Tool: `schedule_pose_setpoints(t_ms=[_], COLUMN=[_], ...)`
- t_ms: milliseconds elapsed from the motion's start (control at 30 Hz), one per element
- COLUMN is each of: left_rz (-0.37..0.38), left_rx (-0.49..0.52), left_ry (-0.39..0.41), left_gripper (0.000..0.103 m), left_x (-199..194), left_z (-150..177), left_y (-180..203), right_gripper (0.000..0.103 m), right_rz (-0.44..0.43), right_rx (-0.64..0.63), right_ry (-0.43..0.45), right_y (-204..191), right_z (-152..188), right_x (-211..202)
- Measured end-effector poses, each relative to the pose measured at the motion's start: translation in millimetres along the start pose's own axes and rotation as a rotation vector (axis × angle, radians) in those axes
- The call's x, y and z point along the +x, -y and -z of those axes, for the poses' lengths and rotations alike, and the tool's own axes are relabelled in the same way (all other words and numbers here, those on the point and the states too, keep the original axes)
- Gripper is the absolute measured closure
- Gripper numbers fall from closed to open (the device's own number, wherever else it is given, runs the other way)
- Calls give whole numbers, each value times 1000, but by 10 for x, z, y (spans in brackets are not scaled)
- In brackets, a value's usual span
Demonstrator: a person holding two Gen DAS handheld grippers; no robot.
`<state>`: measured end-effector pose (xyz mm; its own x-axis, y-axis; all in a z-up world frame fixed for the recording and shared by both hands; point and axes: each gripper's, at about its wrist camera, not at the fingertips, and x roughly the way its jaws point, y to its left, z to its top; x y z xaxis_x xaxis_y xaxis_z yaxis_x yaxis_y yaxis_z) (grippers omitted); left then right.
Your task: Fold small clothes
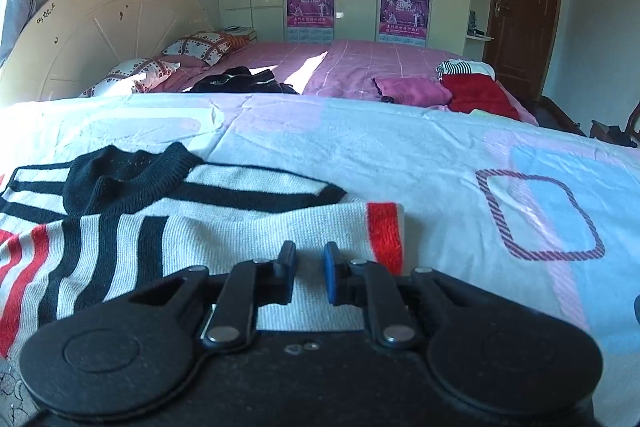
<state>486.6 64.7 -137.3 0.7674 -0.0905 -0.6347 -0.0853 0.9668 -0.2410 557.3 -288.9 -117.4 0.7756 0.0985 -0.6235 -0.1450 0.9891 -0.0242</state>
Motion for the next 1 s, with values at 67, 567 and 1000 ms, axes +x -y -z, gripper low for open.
schedule_pose_setpoints(t_ms=[67,567,1000], left_rz=[2,-27,-200], left_rx=[4,15,-404], left_ry=[1,-31,209], left_gripper=[98,92,25], left_x=[5,-21,-1462], left_z=[-13,-52,368], left_y=[-5,51,-1807], right_gripper=[90,91,79], right_rz=[35,-42,23], right_rx=[1,-79,-10], right_ry=[12,-27,3], right_y=[70,-407,-427], right_z=[-79,39,653], right_x=[94,11,-1252])
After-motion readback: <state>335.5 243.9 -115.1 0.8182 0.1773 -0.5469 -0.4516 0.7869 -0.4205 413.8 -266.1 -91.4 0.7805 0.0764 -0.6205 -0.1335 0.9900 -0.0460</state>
